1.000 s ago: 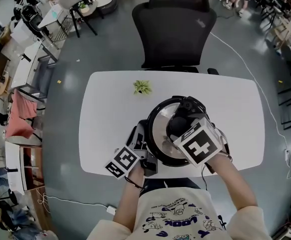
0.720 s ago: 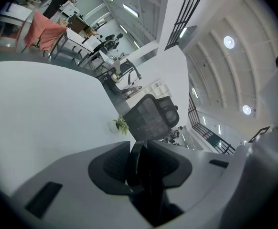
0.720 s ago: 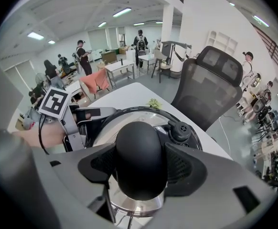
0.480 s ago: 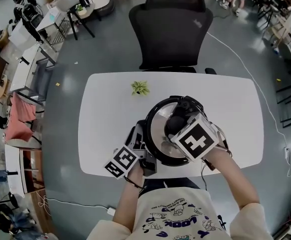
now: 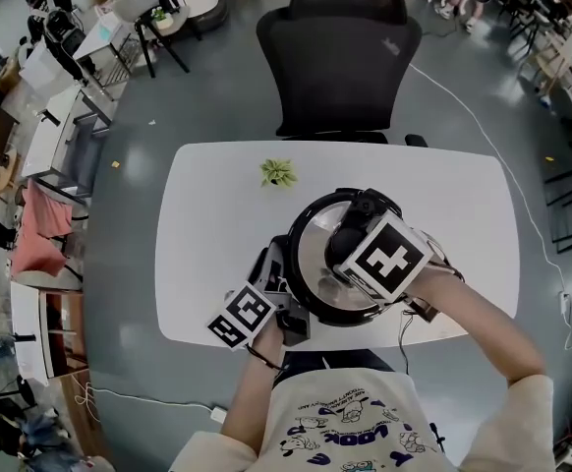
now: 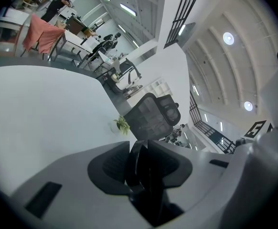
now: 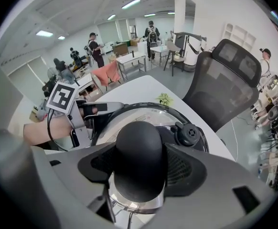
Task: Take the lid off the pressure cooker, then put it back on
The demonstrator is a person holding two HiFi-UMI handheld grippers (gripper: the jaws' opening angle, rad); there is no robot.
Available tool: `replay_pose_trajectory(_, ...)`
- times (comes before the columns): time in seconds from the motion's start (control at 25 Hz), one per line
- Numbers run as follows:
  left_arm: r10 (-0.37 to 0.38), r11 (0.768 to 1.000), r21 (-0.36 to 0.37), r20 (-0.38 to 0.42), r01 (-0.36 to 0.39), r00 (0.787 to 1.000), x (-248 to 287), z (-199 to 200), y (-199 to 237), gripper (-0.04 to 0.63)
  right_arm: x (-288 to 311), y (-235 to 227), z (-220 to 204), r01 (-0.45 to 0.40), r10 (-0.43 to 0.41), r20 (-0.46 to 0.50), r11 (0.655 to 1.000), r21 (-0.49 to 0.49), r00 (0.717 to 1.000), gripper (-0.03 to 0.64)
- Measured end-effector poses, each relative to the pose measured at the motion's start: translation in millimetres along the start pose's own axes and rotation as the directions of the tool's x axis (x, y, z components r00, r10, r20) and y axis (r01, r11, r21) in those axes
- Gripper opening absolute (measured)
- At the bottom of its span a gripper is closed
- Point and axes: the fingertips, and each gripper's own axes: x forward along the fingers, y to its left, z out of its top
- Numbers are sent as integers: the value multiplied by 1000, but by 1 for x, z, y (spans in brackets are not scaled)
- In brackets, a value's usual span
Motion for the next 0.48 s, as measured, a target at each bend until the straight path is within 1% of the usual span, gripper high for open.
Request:
replay_pose_trajectory(0.2,13,1000,5,7,-13,1000,0,2,-1,130,-1,0,2,-3,3,19,1000,-7,1000,310)
replay_pose_trajectory(0.36,16,1000,3,5,-16,1000,0,2,-2,132,-3,1,2,-2,3,35,1000,-17,999,296)
replay_pose_trajectory(0.48,24,999,21,2,-24,1000,-1,1,-3,133,-2,3,1,-9,9,39,1000,-19,999,295)
